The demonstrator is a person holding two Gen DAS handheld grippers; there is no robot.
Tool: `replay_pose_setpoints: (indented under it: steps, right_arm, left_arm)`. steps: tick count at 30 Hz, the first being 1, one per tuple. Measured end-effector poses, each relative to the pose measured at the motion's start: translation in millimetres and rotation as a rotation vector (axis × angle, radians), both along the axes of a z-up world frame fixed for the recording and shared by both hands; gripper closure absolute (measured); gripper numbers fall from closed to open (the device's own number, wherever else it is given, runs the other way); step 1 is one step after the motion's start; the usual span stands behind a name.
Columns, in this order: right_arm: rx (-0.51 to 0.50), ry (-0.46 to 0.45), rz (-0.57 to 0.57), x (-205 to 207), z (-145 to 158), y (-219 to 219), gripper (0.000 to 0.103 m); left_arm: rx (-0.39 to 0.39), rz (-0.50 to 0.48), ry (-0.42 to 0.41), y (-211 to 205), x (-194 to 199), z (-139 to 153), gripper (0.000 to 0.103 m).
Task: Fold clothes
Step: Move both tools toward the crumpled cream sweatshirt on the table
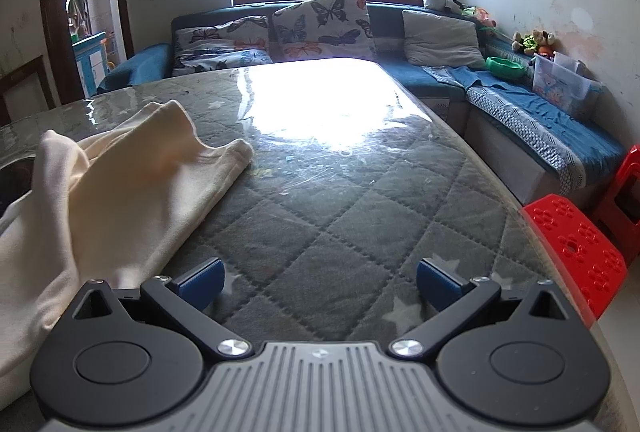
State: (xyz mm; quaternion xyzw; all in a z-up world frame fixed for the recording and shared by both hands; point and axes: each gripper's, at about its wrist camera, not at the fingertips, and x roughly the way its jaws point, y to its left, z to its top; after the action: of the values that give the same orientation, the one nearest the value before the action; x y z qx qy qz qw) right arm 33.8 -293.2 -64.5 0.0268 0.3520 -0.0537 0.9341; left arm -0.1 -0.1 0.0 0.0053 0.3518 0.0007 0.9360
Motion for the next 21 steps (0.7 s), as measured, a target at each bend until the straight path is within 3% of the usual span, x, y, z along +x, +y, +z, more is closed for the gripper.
replay_pose_setpoints:
  steps: [5, 21]
  right_arm:
    - [-0.042, -0.058, 0.030, -12, 12, 15, 0.000]
    - [0.001, -0.089, 0.136, -71, 36, 52, 0.000]
  left_arm:
    - [-0.006, -0.027, -0.002, -2, -3, 0, 0.000]
    - [-0.001, -0.083, 0.012, -46, -38, 14, 0.000]
